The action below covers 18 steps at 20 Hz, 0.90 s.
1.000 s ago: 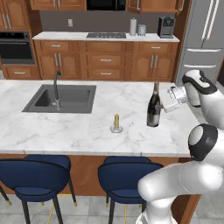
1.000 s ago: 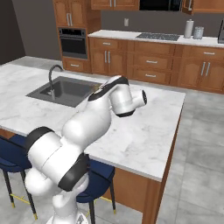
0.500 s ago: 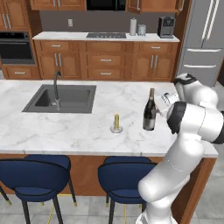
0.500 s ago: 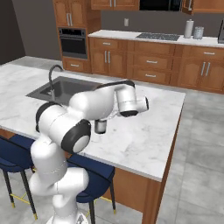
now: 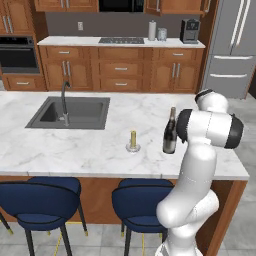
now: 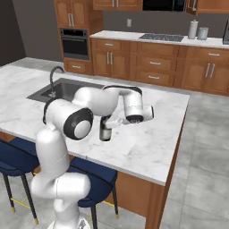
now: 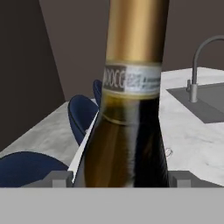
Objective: Get the candle and the wine from the cabinet and move them to the dining counter.
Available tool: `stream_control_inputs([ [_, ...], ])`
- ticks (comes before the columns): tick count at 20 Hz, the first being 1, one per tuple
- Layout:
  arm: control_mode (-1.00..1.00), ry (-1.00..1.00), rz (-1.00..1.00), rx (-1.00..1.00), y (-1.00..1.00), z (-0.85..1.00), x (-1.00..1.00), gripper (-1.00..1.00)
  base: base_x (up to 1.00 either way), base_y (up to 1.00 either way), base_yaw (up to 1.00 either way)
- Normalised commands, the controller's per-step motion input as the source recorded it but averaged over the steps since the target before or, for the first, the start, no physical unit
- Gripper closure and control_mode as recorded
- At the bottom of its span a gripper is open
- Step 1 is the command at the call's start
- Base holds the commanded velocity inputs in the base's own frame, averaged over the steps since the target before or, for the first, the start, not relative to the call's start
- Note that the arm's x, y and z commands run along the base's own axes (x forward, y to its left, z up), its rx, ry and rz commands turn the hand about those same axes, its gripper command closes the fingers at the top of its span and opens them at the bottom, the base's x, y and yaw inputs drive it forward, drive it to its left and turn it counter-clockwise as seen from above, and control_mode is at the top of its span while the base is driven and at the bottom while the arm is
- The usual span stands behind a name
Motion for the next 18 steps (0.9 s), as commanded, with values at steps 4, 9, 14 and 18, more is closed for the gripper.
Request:
stream_control_inputs([
  [4, -1.0, 0.0, 0.0, 0.0, 0.0, -0.28, 0.16, 1.0, 0.0, 0.0, 0.0],
  [9, -1.0, 0.0, 0.0, 0.0, 0.0, -0.21, 0.13, 1.0, 0.0, 0.0, 0.0],
  [14, -1.0, 0.0, 0.0, 0.0, 0.0, -0.15, 0.18, 1.0, 0.0, 0.0, 0.0],
  [18, -1.0, 0.0, 0.0, 0.0, 0.0, -0.17, 0.2, 1.0, 0.0, 0.0, 0.0],
])
